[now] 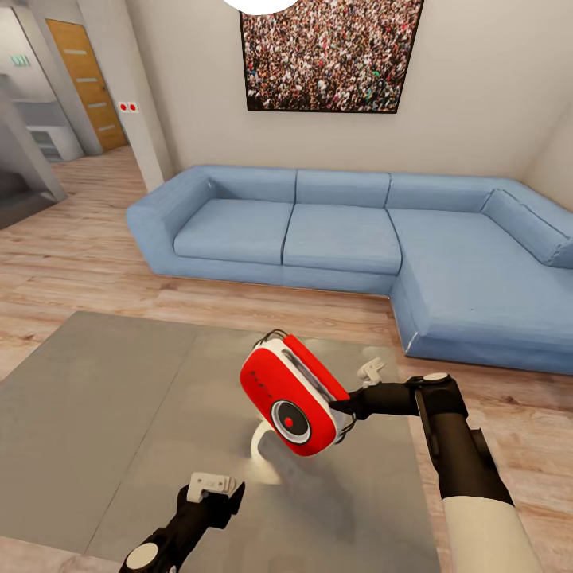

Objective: Turn on the radio receiver that's on the table in the living room.

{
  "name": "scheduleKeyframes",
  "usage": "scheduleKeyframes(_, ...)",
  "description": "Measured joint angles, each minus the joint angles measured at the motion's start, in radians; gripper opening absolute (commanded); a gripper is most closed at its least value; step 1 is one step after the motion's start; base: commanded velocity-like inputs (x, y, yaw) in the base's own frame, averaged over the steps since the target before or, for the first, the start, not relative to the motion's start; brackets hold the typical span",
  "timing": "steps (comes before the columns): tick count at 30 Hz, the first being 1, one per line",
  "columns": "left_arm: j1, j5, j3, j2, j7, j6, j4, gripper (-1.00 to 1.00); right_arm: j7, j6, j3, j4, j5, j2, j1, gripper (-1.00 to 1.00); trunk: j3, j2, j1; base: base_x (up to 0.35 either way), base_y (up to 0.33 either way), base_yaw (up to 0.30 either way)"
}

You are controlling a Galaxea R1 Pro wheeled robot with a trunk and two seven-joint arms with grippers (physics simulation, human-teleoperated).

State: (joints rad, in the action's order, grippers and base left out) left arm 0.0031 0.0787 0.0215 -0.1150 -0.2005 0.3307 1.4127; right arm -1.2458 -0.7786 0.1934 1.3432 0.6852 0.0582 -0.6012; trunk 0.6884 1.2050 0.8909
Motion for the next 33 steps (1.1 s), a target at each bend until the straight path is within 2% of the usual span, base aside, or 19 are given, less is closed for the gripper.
scheduleKeyframes(7, 0.000, -0.005, -0.001, -0.001, -0.017, 0.021, 0.020, 1.00, -0.001, 0.000, 0.000, -0.001, 0.001, 0.000, 0.000, -1.00, 0.000, 0.000, 0.000, 0.000, 0.000, 0.000)
scheduleKeyframes(12, 0.000, -0.010, -0.001, -0.008, -0.117, 0.031, 0.056, 1.00, -0.001, 0.000, 0.000, -0.013, 0.004, 0.000, 0.000, -1.00, 0.000, 0.000, 0.000, 0.000, 0.000, 0.000)
scheduleKeyframes(16, -0.007, -0.013, -0.001, -0.037, -0.191, 0.065, 0.076, 1.00, -0.001, 0.003, -0.001, -0.020, 0.005, 0.000, 0.000, -1.00, 0.000, 0.000, 0.000, 0.000, 0.000, 0.000)
scheduleKeyframes(17, -0.039, -0.018, -0.002, -0.046, -0.207, 0.102, 0.080, 1.00, -0.001, 0.005, -0.001, -0.022, 0.005, 0.001, 0.000, -1.00, 0.000, 0.000, 0.000, 0.000, 0.000, 0.000)
scheduleKeyframes(19, -0.065, -0.029, -0.003, -0.049, -0.211, 0.134, 0.080, 1.00, -0.001, 0.006, -0.001, -0.022, 0.006, 0.000, 0.000, -1.00, 0.000, 0.000, 0.000, 0.000, 0.000, 0.000)
scheduleKeyframes(24, -0.128, -0.107, -0.001, -0.052, -0.216, 0.211, 0.082, 1.00, -0.002, 0.008, -0.002, -0.023, 0.006, 0.000, 0.000, -1.00, 0.000, 0.000, 0.000, 0.000, 0.000, 0.000)
scheduleKeyframes(28, -0.139, -0.127, 0.000, -0.052, -0.217, 0.224, 0.083, 1.00, -0.008, 0.026, -0.005, -0.022, 0.005, -0.001, 0.004, -1.00, 0.000, 0.000, 0.000, 0.000, 0.000, 0.000)
scheduleKeyframes(33, -0.142, -0.133, 0.000, -0.052, -0.217, 0.229, 0.084, 1.00, -0.012, 0.080, -0.006, -0.021, 0.005, -0.004, 0.026, -1.00, 0.000, 0.000, 0.000, 0.000, 0.000, 0.000)
